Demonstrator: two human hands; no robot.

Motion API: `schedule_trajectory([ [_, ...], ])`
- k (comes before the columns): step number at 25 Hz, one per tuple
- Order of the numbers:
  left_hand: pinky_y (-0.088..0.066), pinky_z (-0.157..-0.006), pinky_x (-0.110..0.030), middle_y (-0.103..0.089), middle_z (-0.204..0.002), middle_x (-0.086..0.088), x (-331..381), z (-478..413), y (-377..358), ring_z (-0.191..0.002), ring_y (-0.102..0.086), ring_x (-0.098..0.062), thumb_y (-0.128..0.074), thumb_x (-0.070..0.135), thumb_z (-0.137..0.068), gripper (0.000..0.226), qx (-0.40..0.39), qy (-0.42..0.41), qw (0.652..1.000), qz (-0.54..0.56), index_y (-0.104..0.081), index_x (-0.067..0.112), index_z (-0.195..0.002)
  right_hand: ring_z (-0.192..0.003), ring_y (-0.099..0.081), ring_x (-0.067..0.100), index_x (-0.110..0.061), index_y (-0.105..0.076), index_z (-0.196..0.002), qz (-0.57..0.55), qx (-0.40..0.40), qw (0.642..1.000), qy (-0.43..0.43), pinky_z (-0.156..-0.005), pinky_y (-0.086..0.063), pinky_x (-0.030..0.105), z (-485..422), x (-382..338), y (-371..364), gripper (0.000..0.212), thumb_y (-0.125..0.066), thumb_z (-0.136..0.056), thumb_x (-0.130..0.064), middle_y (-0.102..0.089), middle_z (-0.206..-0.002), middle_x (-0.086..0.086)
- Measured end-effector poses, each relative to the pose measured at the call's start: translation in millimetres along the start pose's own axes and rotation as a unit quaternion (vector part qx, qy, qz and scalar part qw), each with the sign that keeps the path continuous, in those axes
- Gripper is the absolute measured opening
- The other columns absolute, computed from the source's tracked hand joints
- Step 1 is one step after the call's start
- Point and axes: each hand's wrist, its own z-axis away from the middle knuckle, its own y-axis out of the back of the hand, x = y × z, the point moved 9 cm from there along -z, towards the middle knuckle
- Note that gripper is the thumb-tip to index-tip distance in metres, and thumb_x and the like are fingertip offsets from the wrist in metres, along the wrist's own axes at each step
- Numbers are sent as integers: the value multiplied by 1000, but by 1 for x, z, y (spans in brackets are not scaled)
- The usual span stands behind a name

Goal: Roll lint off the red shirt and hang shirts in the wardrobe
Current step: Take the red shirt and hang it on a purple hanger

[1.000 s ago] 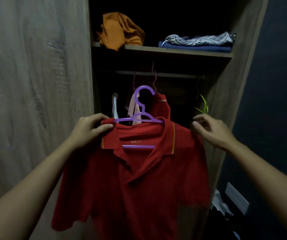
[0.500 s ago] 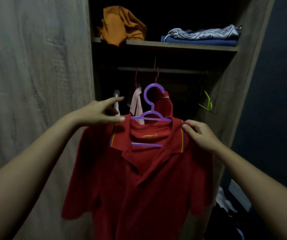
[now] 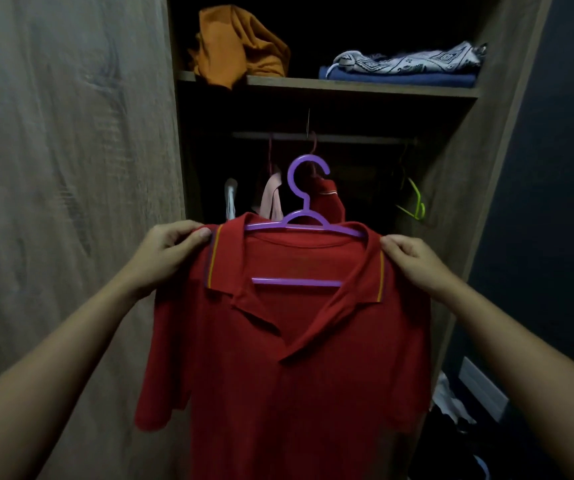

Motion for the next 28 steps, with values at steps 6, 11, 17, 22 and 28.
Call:
schedule_trajectory([
  [6, -48, -61, -13, -69, -74, 10, 1, -7, -23, -69, -61, 0, -68, 62, -65, 43, -103, 52, 992, 51, -71, 25, -87, -79, -53, 9, -19, -65, -80, 8, 86, 996, -20, -76, -40, 35, -8, 15, 28, 35, -49, -89, -49, -63, -81, -2],
  [11, -41, -56, -27, -65, -63, -6, 27, -12, -68, -58, -58, -11, -51, 53, -81, 43, 61, -15, 983, -172, -68, 14, -79, -88, -55, 14, -11, -51, -120, 177, 220, 959, -25, -85, -44, 35, 1, 13, 28, 35, -57, -89, -27, -58, -99, 5],
  [17, -44, -66, -44, -69, -85, -23, 71, -19, -182, -84, -62, -44, -47, 40, -93, 33, 75, 13, 952, -297, -61, 10, -93, -78, -62, 14, 2, -43, -124, -186, 99, 961, -181, -81, -53, 33, -37, 33, -29, 35, -40, -98, -21, -60, -91, 6],
  [22, -41, -100, -42, -56, -129, -17, 80, -73, -206, -121, -50, -37, -33, 67, -85, 69, -23, 64, 960, -272, -42, 19, -134, -53, -61, 7, -12, -59, -79, -248, 147, 940, -184, -51, -45, 15, -67, 41, 24, 16, -52, -92, -16, -64, -60, -2],
  [28, -35, -107, -34, -48, -139, -17, 15, -223, -212, -130, -43, -29, -64, 40, -82, 67, 48, 157, 984, -64, -43, 3, -135, -53, -48, 16, -13, -52, -71, -266, 144, 938, -169, -44, -39, 17, -114, 56, 45, 28, -52, -63, 14, -50, -59, 3],
])
